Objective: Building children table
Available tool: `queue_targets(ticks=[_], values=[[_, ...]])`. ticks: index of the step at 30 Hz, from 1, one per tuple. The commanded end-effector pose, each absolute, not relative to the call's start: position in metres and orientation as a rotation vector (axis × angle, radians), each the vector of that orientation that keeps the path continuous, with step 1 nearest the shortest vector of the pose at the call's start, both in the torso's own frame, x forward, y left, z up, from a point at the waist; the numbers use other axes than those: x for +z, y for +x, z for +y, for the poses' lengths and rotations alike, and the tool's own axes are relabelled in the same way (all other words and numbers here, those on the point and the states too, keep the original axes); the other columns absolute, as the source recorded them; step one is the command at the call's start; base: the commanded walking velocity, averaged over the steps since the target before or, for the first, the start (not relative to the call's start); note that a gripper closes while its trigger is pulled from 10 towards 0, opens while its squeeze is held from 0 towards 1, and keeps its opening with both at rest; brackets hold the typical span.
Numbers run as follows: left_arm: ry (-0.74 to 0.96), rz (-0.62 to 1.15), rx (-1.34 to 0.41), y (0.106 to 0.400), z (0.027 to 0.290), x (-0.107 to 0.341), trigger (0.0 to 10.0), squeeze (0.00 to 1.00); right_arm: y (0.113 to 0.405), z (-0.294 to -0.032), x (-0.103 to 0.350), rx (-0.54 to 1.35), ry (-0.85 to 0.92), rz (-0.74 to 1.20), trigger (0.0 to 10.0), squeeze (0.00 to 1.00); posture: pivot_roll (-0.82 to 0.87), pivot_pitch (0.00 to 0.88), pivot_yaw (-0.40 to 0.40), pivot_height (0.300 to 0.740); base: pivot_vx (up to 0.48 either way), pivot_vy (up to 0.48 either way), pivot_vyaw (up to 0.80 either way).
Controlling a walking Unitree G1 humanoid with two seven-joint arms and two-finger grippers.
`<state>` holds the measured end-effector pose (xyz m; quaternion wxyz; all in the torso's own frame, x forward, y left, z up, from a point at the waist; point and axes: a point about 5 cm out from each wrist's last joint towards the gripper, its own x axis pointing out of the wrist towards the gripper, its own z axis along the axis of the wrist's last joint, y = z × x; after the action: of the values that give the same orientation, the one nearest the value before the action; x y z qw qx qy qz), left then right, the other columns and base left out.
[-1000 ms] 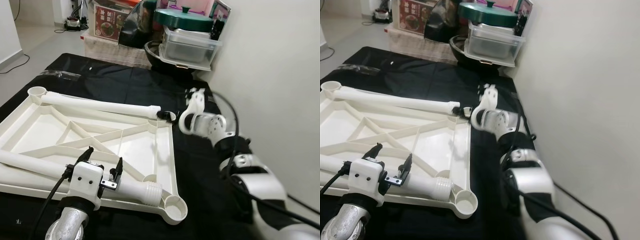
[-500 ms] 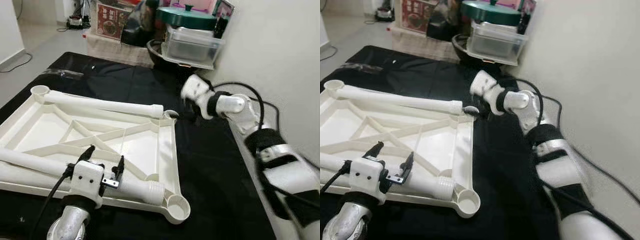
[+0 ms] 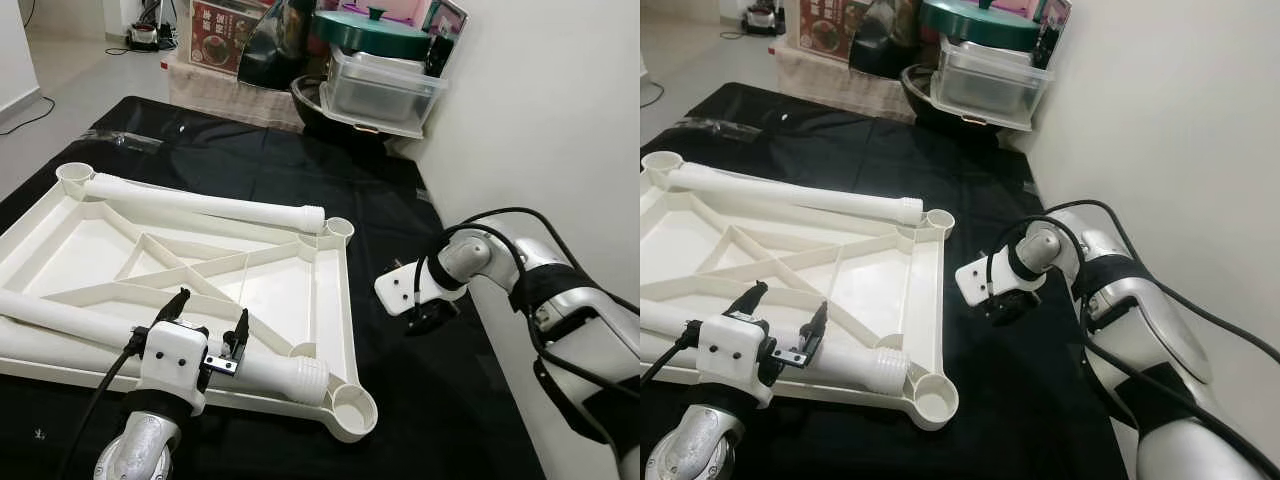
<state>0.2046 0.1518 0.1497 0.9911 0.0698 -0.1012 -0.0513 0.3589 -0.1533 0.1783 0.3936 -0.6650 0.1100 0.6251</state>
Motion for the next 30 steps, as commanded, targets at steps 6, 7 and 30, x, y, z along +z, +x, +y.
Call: queue_targets(ticks=[6, 7, 30], values=[[0.111, -0.199, -0.101, 0.205, 0.148, 0.146, 10.0, 0.0, 0.352, -0.132, 0.174, 1.685, -1.81, 0.076, 10.0, 0.0, 0.18, 0.0, -0.266, 0.74, 0.0, 0.0, 0.0], [0.111, -0.199, -0.101, 0.205, 0.148, 0.146, 10.0, 0.0, 0.351, -0.13, 0.172, 1.698, -1.832, 0.047, 10.0, 0.0, 0.18, 0.0, -0.265, 0.74, 0.0, 0.0, 0.0], [0.108, -0.205, -0.107, 0.205, 0.146, 0.147, 10.0, 0.0, 0.342, -0.124, 0.124, 1.724, -1.93, 0.059, 10.0, 0.0, 0.2, 0.0, -0.269, 0.74, 0.0, 0.0, 0.0]])
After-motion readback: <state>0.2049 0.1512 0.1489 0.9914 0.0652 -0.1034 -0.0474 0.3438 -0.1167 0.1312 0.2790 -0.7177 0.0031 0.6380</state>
